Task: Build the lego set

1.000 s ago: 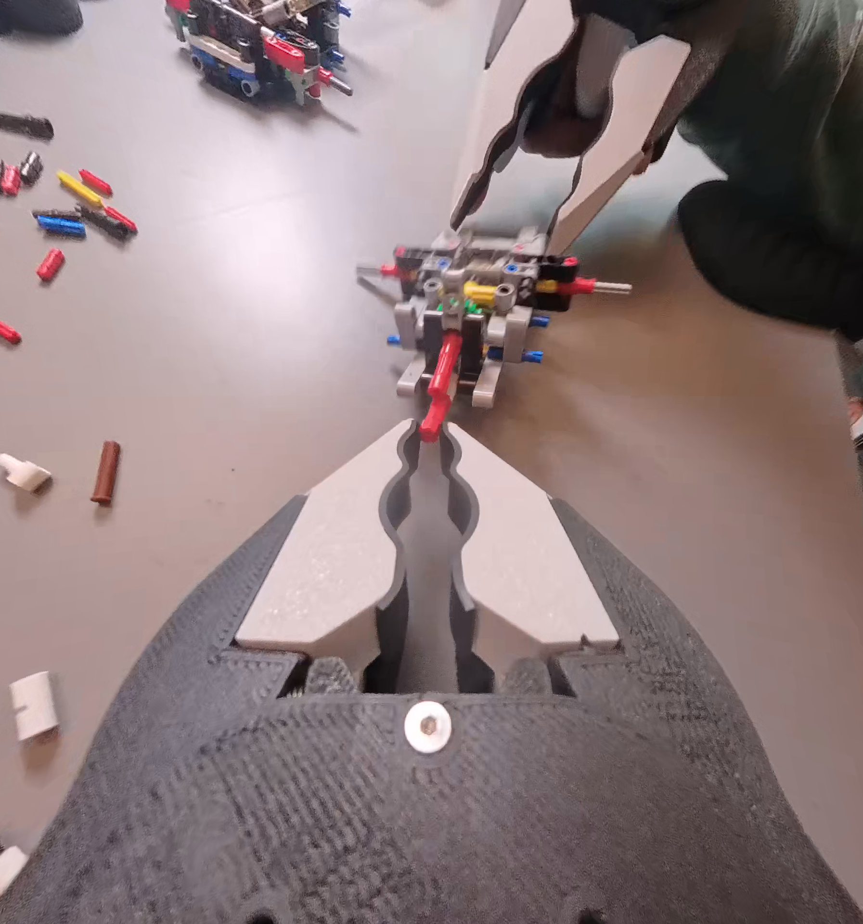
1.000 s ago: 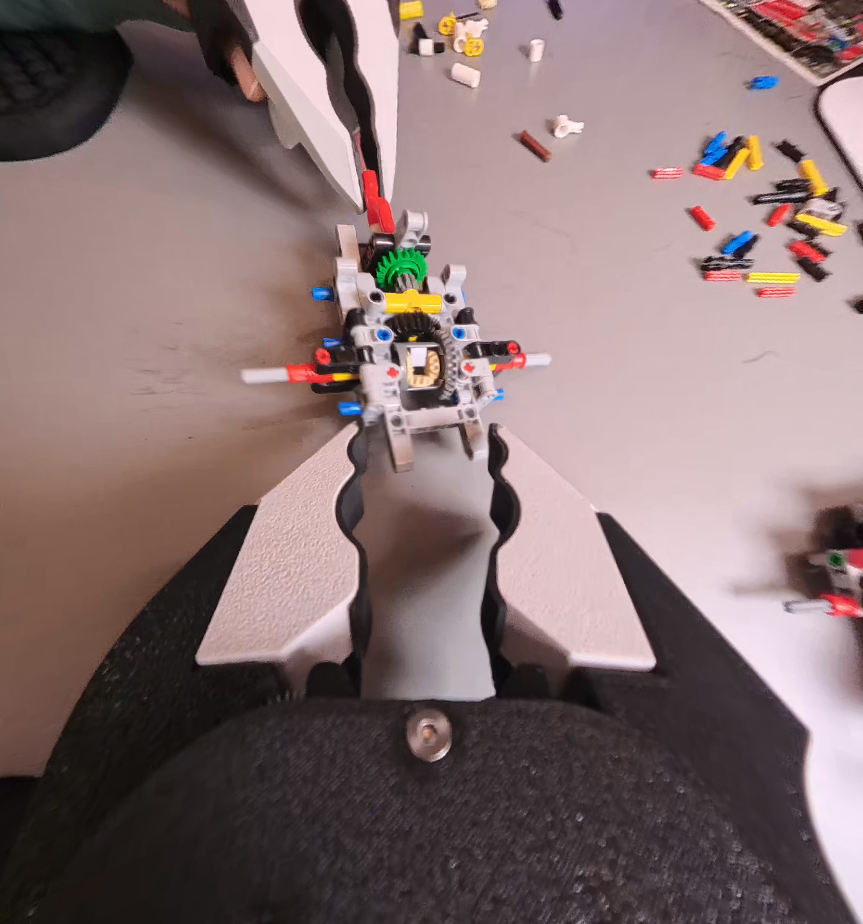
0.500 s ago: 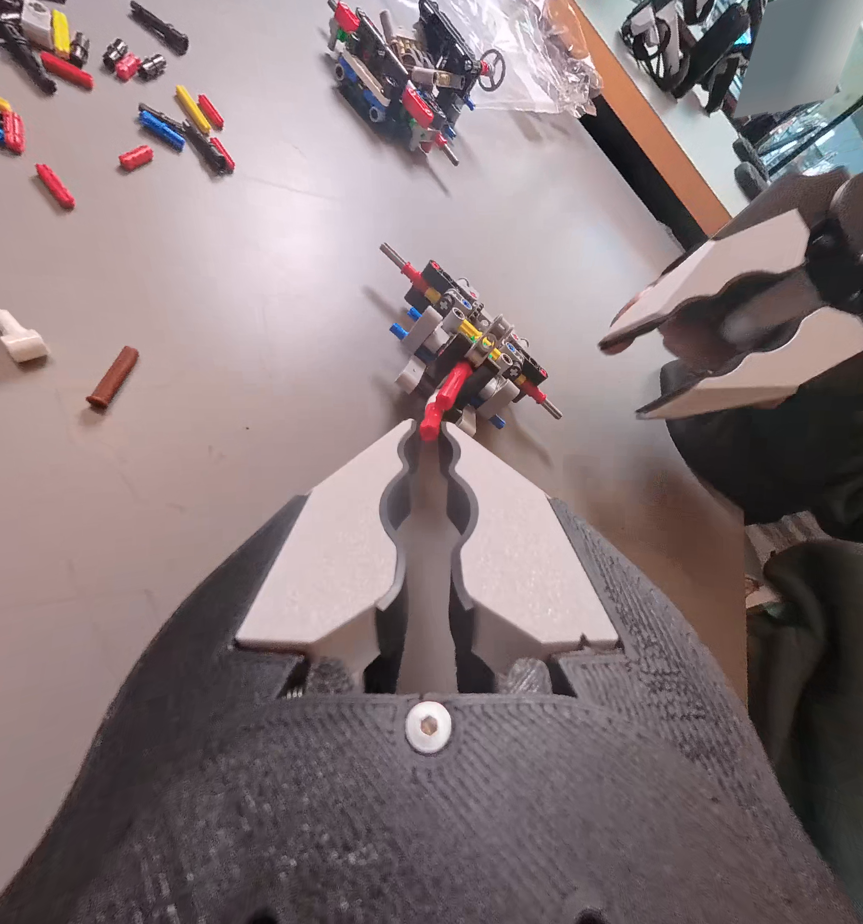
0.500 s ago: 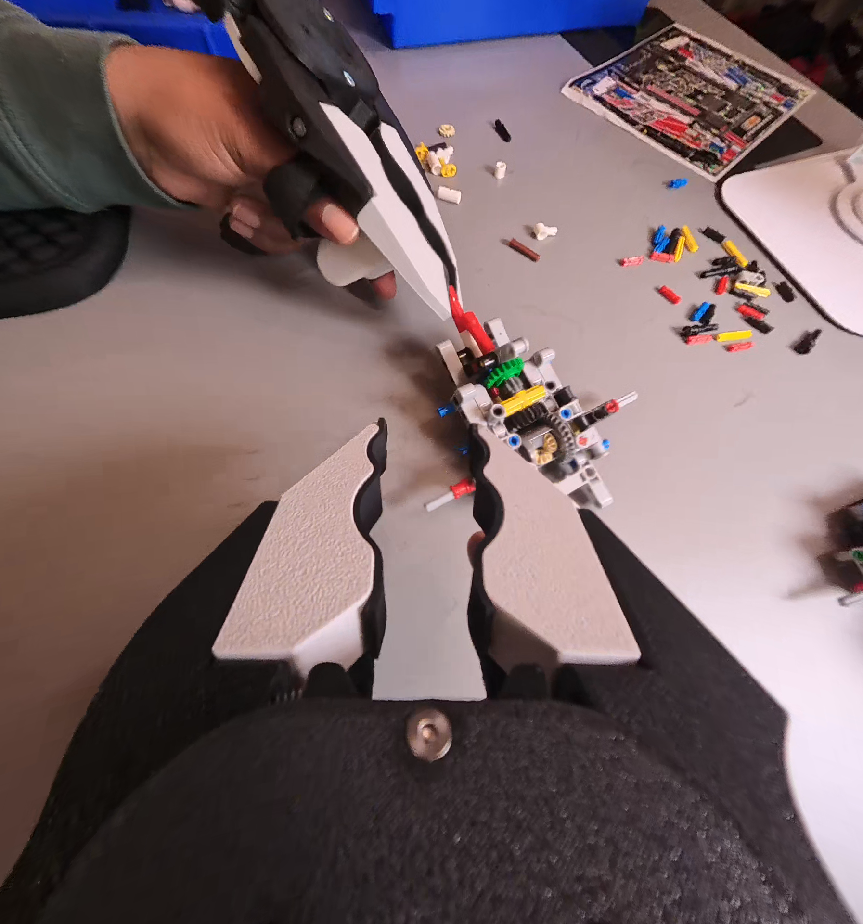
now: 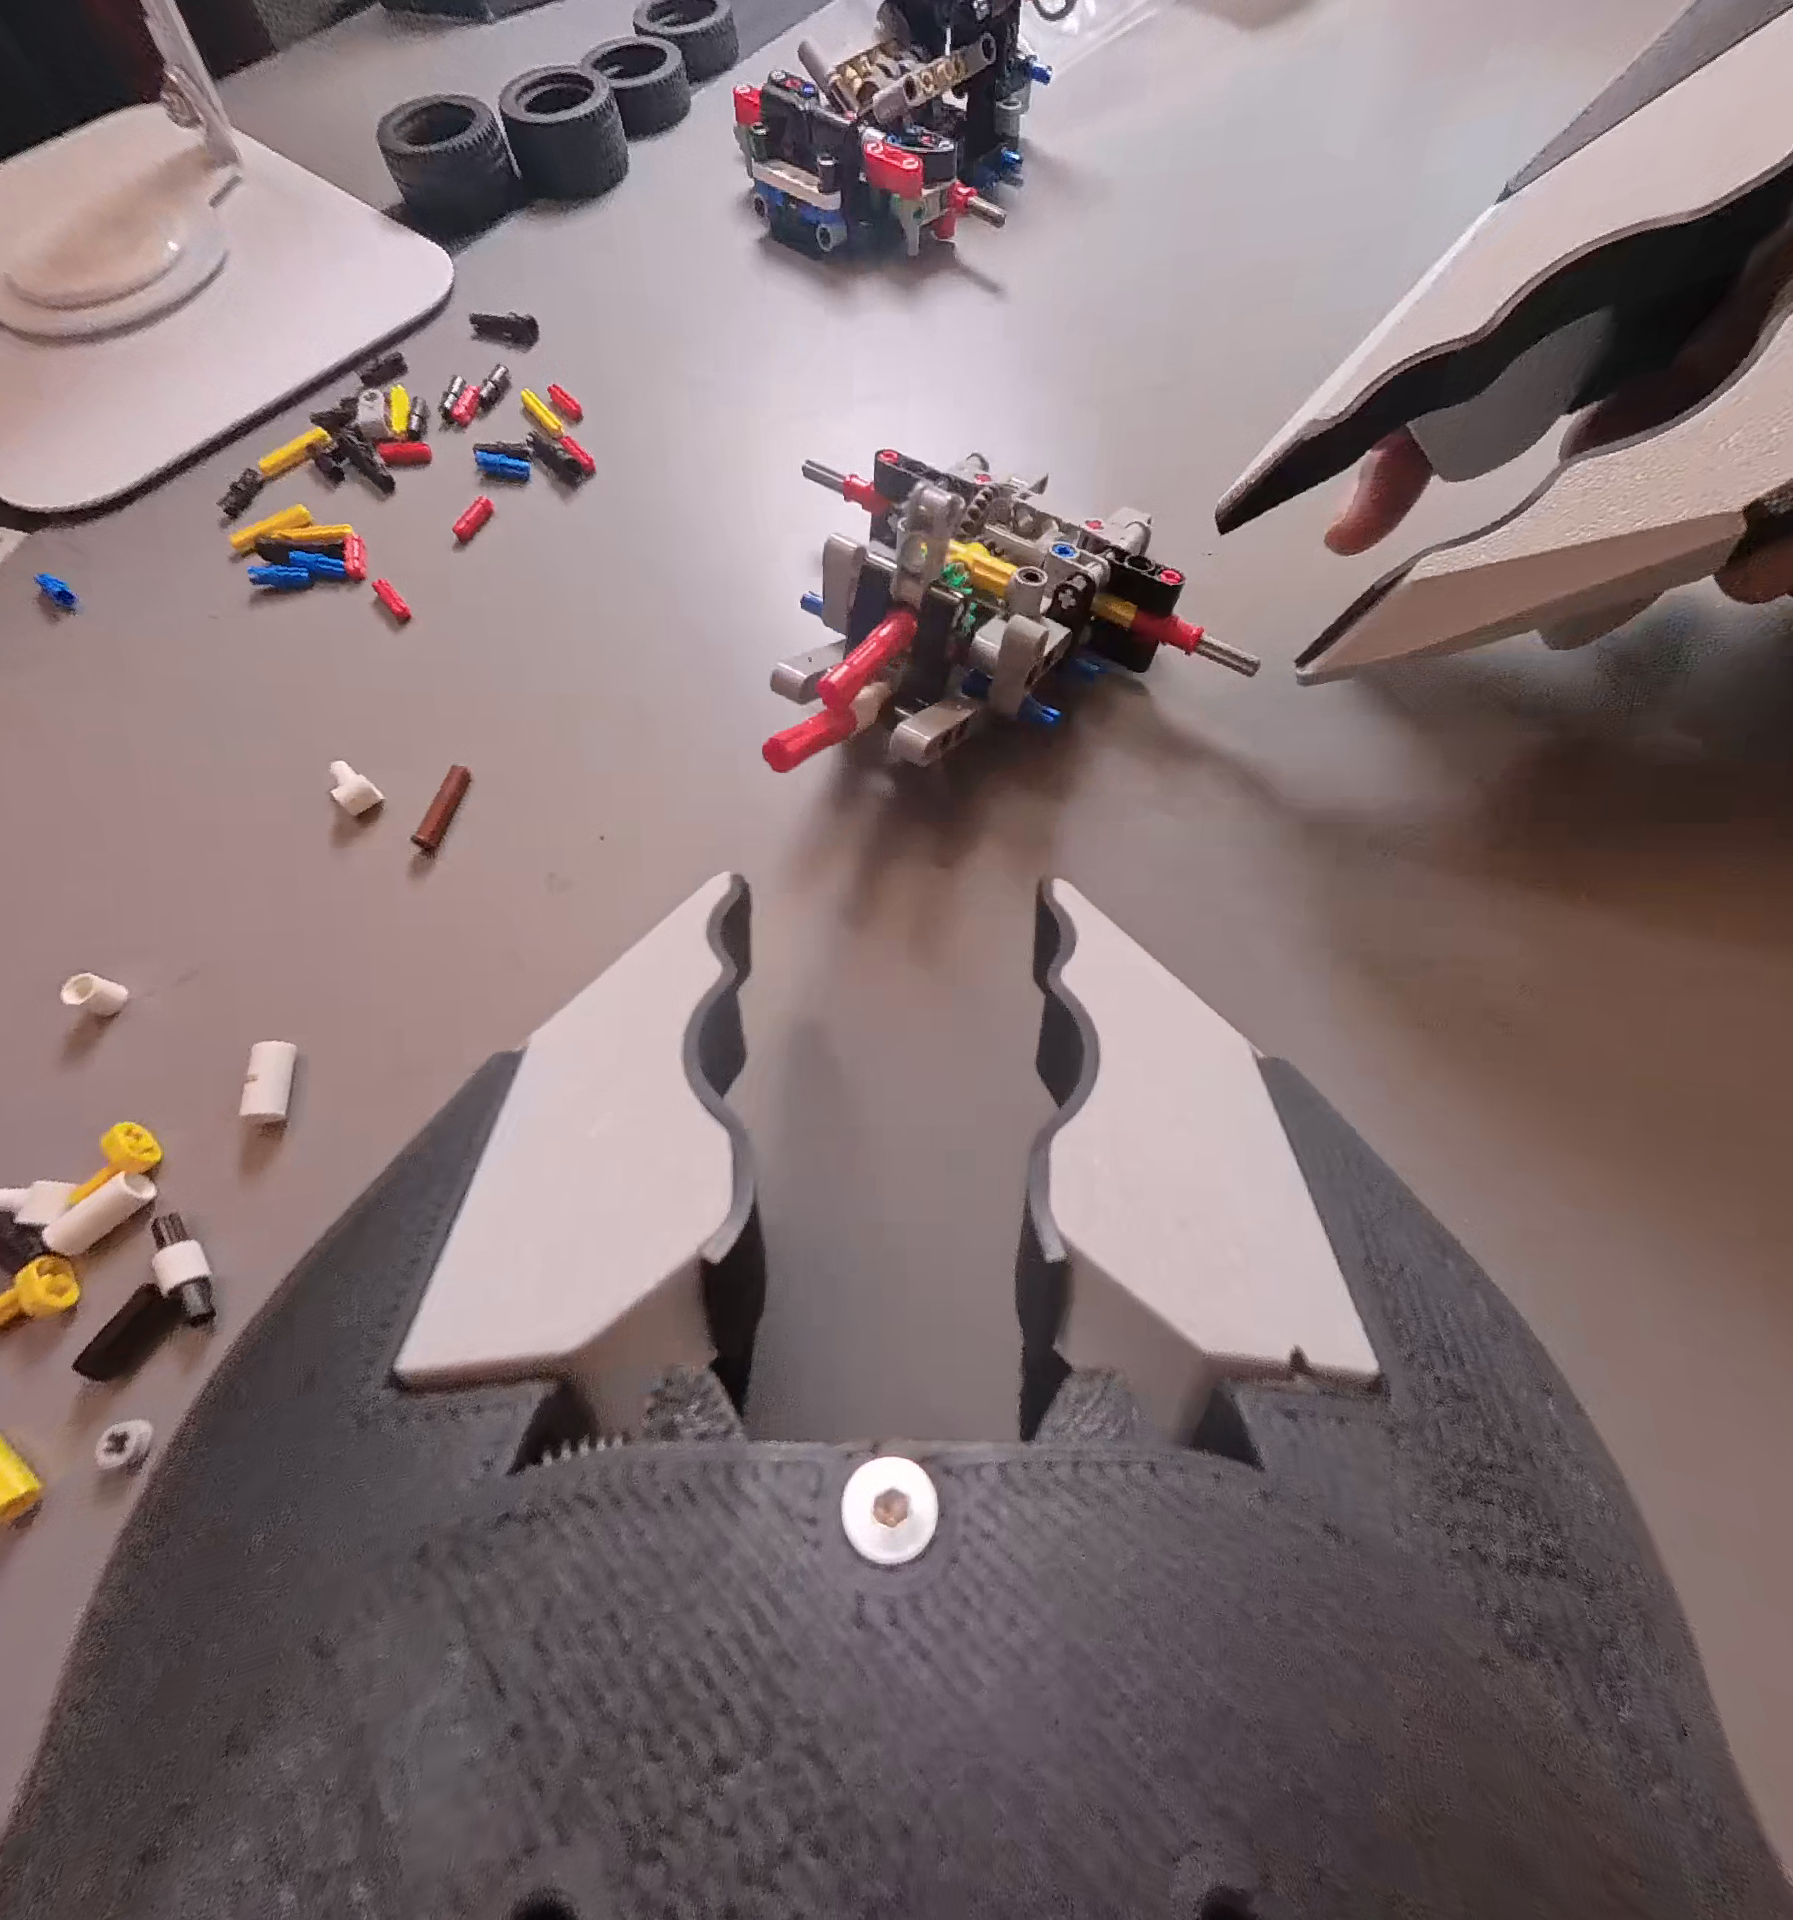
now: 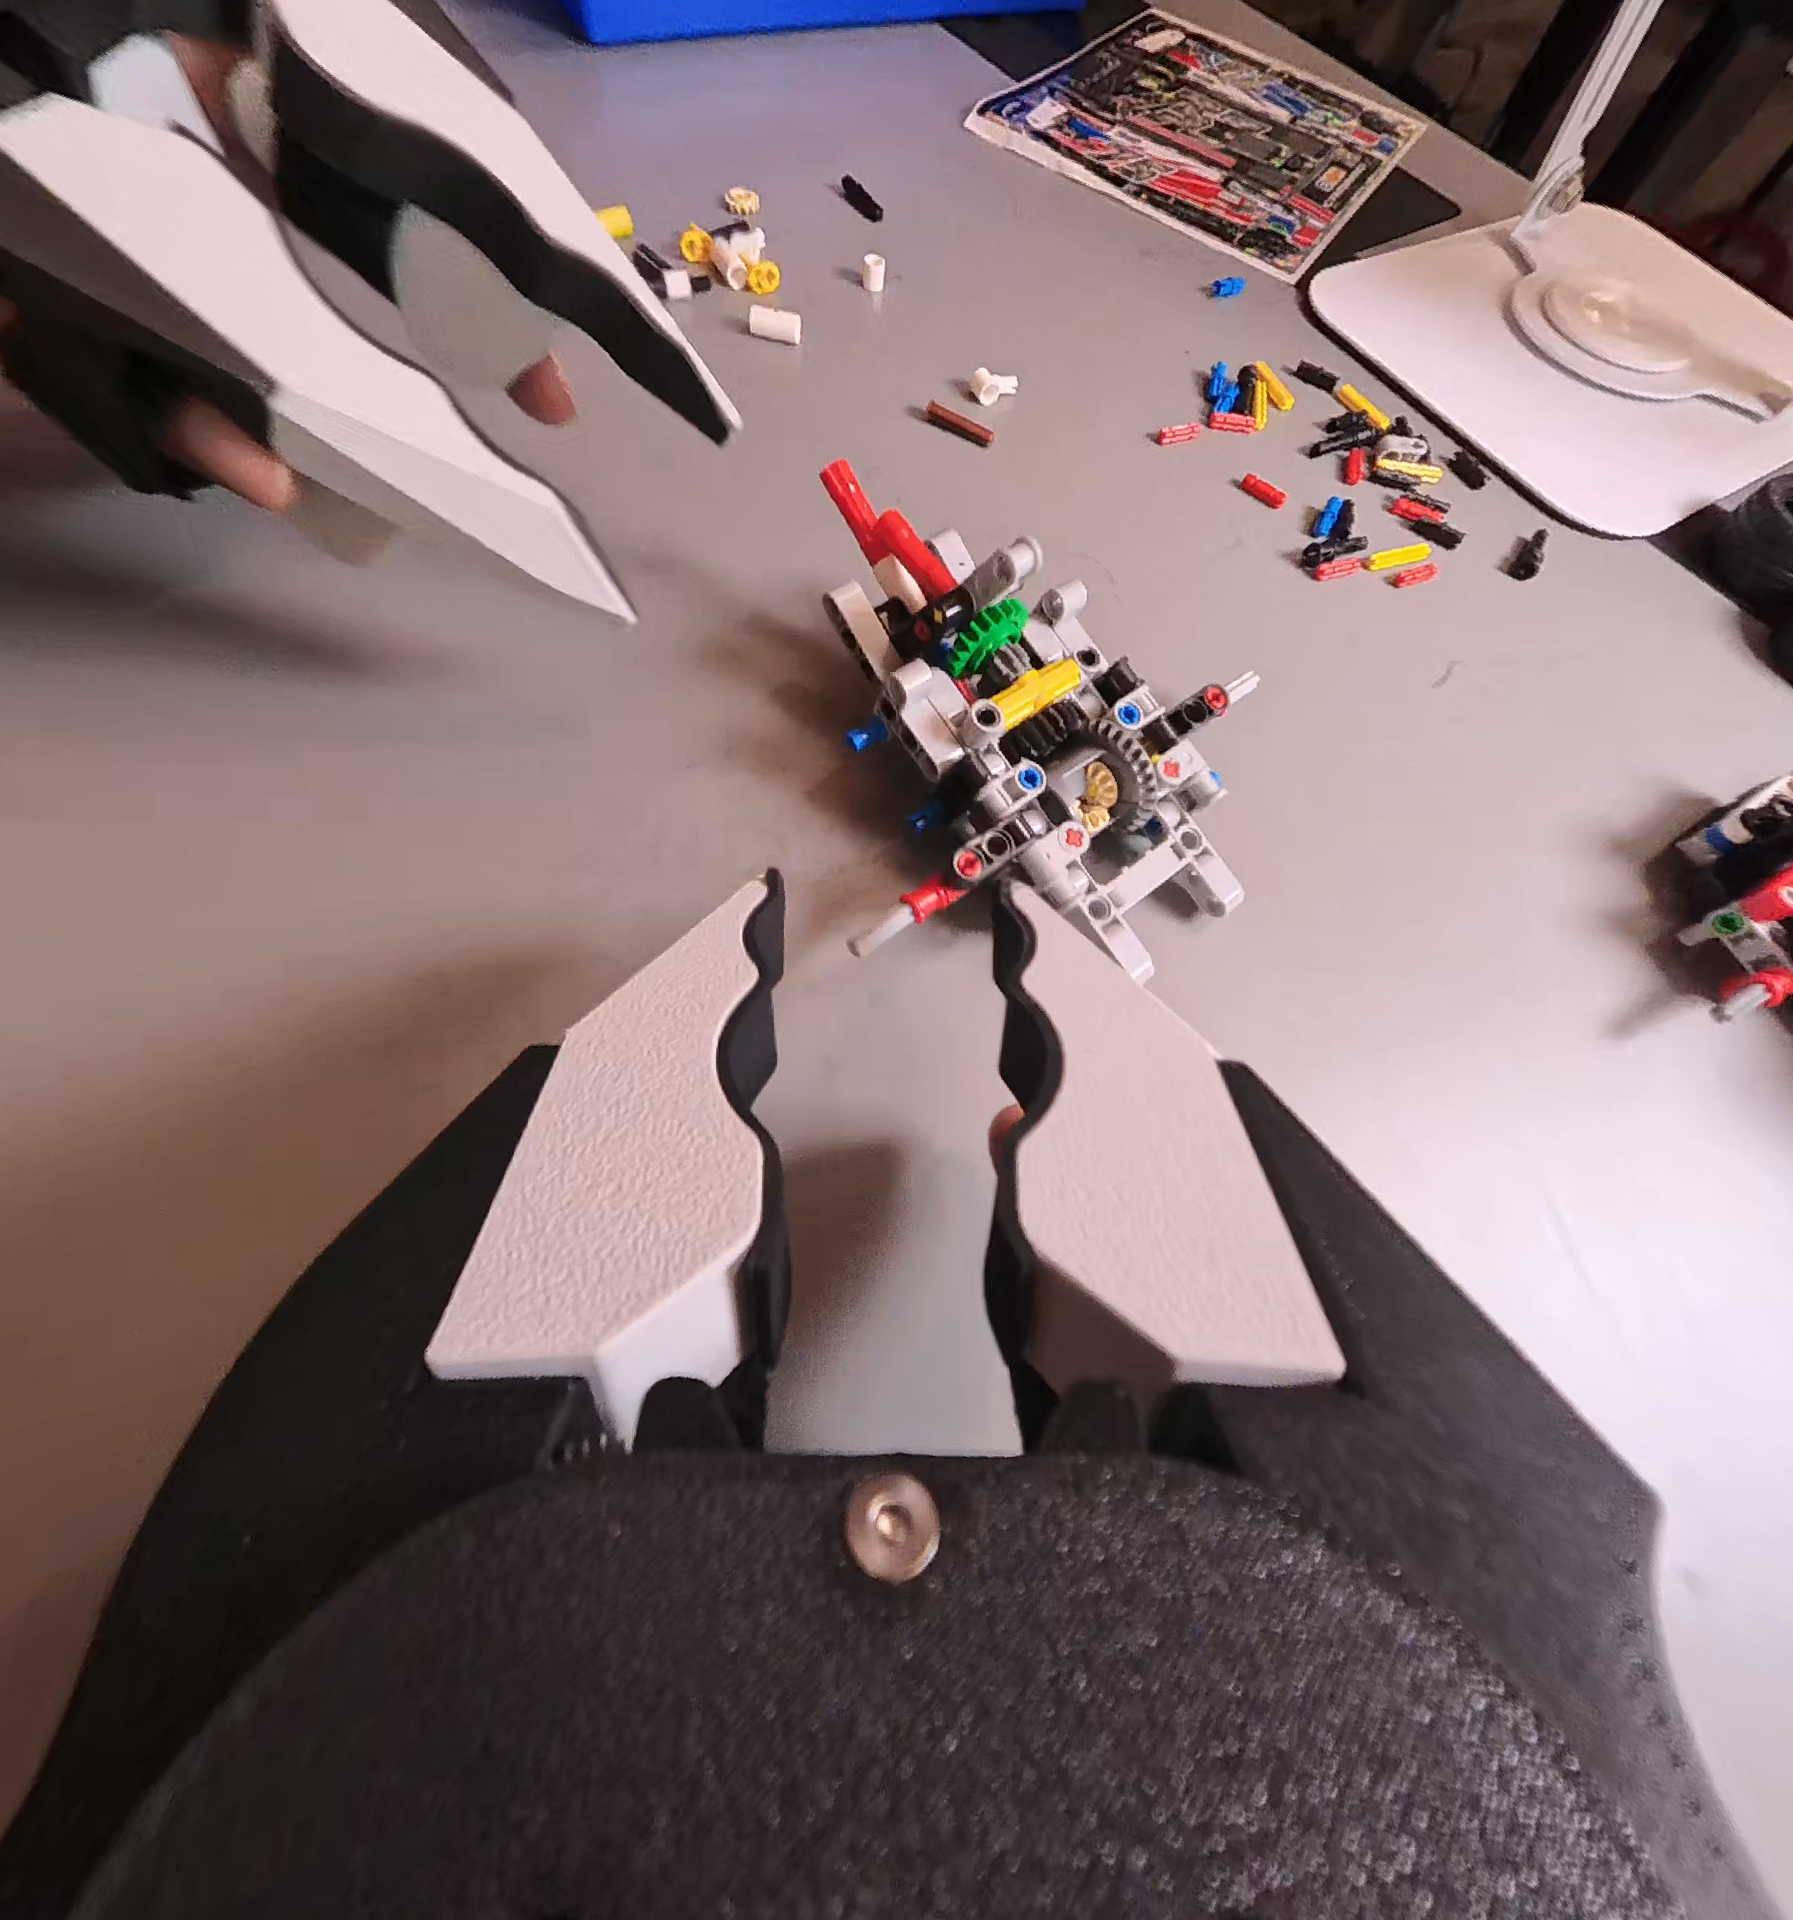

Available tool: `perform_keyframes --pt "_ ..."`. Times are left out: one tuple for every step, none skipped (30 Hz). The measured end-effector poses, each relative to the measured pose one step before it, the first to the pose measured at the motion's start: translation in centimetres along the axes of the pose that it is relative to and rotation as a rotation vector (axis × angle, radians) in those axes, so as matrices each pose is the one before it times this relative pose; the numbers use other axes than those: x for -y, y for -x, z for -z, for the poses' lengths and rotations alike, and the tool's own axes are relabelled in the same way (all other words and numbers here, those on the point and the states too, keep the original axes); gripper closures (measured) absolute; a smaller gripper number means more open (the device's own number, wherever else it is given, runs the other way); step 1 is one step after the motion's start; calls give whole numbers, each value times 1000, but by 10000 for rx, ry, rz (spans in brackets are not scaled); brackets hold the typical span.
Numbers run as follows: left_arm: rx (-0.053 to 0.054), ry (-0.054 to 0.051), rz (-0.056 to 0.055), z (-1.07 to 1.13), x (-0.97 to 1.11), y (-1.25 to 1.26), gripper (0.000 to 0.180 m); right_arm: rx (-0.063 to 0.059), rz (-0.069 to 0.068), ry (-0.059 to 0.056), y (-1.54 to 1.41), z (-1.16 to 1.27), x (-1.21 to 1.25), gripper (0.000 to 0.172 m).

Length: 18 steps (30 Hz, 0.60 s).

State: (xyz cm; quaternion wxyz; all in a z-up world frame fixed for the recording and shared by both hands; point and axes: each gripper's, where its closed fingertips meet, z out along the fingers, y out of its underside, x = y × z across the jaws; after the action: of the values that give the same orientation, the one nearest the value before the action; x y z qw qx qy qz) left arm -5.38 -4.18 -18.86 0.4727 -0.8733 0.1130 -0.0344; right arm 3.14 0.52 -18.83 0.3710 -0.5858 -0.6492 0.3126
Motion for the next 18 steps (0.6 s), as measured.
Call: perform_keyframes --pt "156 -89 -35 232 43 -222 121 -109 112 66 -149 -48 -257 131" --pt "120 -87 21 217 50 -189 117 -98 112 -23 -145 -51 -112 129" --pt "85 -106 50 214 71 -206 114 -81 55 -122 -127 -41 52 128" --pt "39 -130 36 194 75 -262 111 0 -3 -146 -17 -44 107 128" --pt "6 -105 18 162 15 -291 110 73 -50 -116 60 -72 74 128" --pt "-13 -85 -7 93 -20 -290 109 60 -84 -119 23 -39 75 128" --pt "3 -96 -18 48 2 -183 109 75 -96 -129 27 -21 109 127" --pt "34 -84 3 -12 16 -17 109 36 -90 -85 -71 40 119 127" --pt "42 -51 27 -68 -20 112 108 -33 -75 -174 -200 68 242 126" --pt "20 -54 50 -101 -5 163 107 -45 -69 -158 -222 70 228 126" --pt "-32 -98 67 -112 33 124 106 -48 -72 -82 -209 41 99 126" --pt "-57 -123 68 -99 76 96 106 -17 -55 -7 -135 22 -9 126" --pt "-27 -131 39 -42 116 113 106 11 -26 -36 -49 48 40 126" --pt "21 -151 -1 24 200 132 105 -4 8 -72 -24 62 79 126" --pt "50 -169 -11 73 246 111 105 -53 53 -91 -44 78 124 127" --pt "34 -187 5 114 284 41 104 -67 90 -76 -59 73 94 127" --pt "14 -199 21 127 321 -29 104 -74 71 -37 -55 56 40 127" --pt "27 -174 13 125 277 -14 104 -33 31 -21 -8 16 24 127"
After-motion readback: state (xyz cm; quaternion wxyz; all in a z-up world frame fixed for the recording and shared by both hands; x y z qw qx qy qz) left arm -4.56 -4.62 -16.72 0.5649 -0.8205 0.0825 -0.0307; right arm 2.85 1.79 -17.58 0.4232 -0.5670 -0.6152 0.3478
